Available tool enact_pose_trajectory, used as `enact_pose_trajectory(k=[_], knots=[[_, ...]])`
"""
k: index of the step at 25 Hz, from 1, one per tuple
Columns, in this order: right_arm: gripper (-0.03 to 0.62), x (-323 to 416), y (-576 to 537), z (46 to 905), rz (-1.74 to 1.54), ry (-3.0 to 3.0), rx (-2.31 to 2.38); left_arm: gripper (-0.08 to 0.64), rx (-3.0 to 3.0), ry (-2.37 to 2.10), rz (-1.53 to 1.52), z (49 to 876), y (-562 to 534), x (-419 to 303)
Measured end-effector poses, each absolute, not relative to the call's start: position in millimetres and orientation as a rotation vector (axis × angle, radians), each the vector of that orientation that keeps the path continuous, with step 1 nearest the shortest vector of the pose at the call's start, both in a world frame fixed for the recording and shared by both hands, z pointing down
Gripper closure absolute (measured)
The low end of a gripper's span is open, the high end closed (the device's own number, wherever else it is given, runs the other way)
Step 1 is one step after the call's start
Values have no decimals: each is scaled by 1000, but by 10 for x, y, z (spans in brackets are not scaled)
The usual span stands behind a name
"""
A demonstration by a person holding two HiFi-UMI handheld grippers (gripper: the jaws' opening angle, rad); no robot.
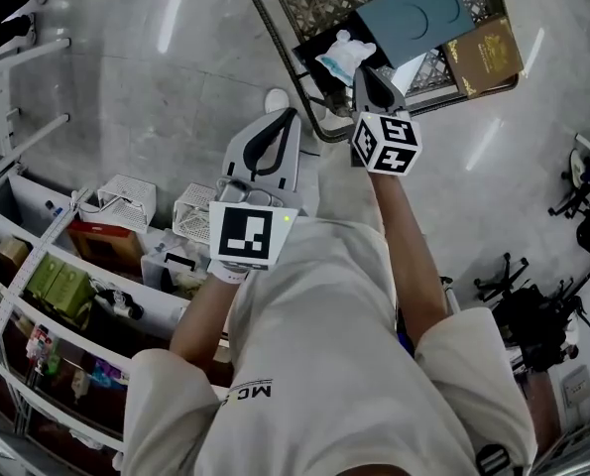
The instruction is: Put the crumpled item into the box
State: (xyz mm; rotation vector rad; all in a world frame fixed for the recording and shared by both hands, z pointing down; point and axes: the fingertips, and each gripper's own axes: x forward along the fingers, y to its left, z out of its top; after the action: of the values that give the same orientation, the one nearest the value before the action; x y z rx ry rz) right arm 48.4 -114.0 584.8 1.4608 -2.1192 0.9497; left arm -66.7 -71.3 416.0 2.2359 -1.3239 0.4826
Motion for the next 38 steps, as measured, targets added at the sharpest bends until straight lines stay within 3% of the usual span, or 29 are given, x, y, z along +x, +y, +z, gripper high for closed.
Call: enact_pose_trajectory(k=[14, 23, 38], knots=[[575, 500, -976, 4523, 688, -2316, 1381, 540, 2335, -1373, 451, 3662, -706, -772], [576, 609, -800, 3647, 723, -2435, 1373, 540, 2366, -1362, 394, 3353, -596, -696], [577, 653, -655, 3028, 663, -2533, 1350, 539, 2490, -1331, 347, 2967, -728, -505]])
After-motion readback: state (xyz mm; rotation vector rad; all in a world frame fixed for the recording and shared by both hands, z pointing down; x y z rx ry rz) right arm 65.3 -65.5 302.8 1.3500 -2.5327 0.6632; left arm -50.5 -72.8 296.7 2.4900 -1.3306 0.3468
